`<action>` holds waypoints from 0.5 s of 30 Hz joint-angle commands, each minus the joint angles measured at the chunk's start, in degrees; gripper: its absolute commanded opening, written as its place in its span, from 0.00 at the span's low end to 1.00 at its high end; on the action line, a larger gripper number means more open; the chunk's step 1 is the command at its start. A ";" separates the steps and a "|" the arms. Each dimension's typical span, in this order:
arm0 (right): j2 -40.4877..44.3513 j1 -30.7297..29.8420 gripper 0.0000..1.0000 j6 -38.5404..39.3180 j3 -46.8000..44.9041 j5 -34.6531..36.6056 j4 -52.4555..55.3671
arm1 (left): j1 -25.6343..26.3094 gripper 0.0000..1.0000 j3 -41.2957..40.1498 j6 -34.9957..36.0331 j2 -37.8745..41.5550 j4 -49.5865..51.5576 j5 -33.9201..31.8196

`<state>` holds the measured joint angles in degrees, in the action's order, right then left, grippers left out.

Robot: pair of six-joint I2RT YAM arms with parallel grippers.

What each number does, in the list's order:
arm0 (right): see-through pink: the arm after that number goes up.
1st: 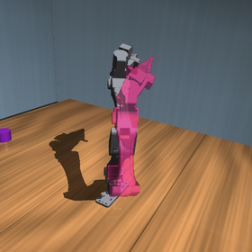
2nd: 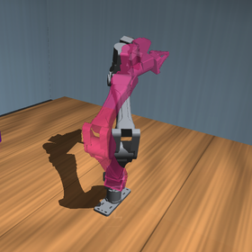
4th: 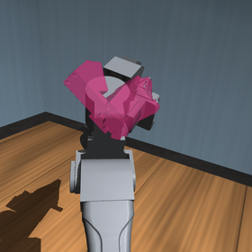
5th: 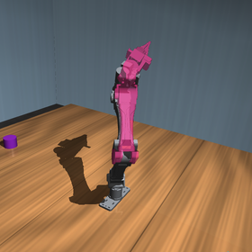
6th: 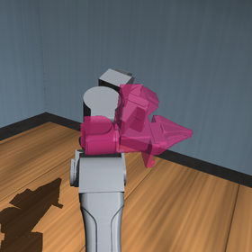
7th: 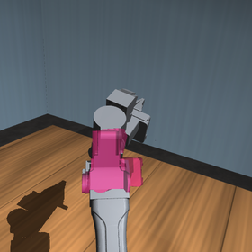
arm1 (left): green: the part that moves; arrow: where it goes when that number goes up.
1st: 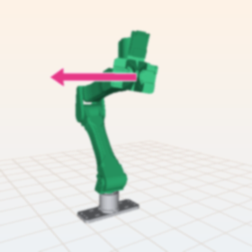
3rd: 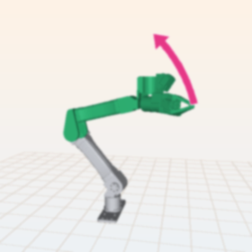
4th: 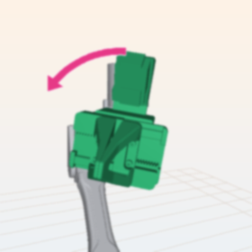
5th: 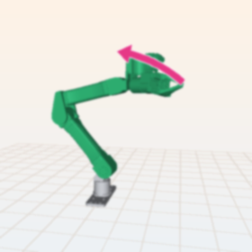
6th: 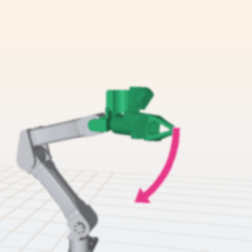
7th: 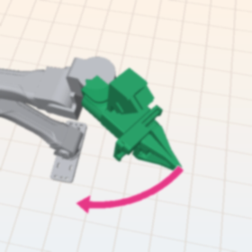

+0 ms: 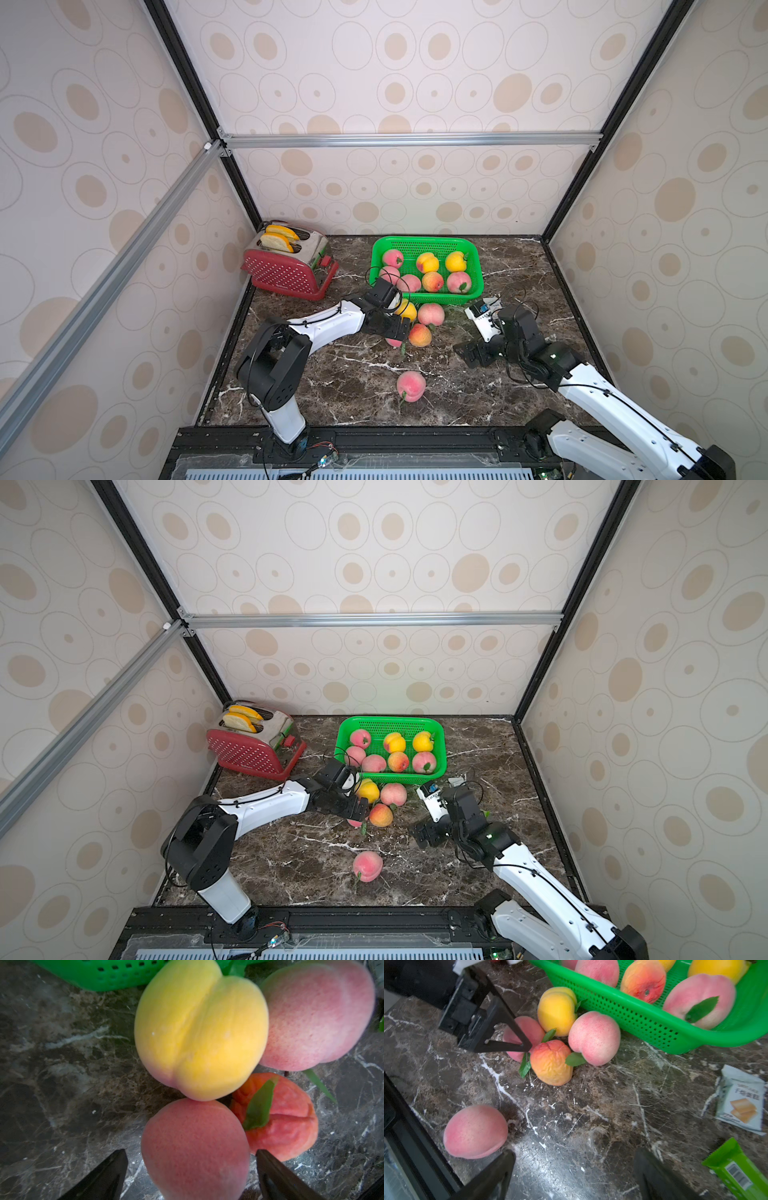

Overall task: Put the peaches into the basket
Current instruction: Pick up the peach from the center of the board.

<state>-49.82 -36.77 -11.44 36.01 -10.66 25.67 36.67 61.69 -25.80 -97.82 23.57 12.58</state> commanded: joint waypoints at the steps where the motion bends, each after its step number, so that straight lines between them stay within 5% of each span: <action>1: 2.37 -3.48 0.94 1.21 -0.76 -1.65 -1.05 | 0.34 0.99 -0.07 -0.91 -0.57 -0.45 0.11; 7: 4.82 -10.53 0.94 3.32 -1.47 -1.69 -3.12 | 0.45 0.97 -0.26 -0.92 -1.05 -0.87 0.00; 15: 6.07 -11.25 0.95 3.05 -3.19 -6.74 -7.13 | 0.45 0.92 -0.26 -0.83 -1.23 -1.05 0.37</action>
<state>-44.99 -47.62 -8.95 34.28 -14.57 20.82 36.73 61.41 -26.15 -98.41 22.90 12.60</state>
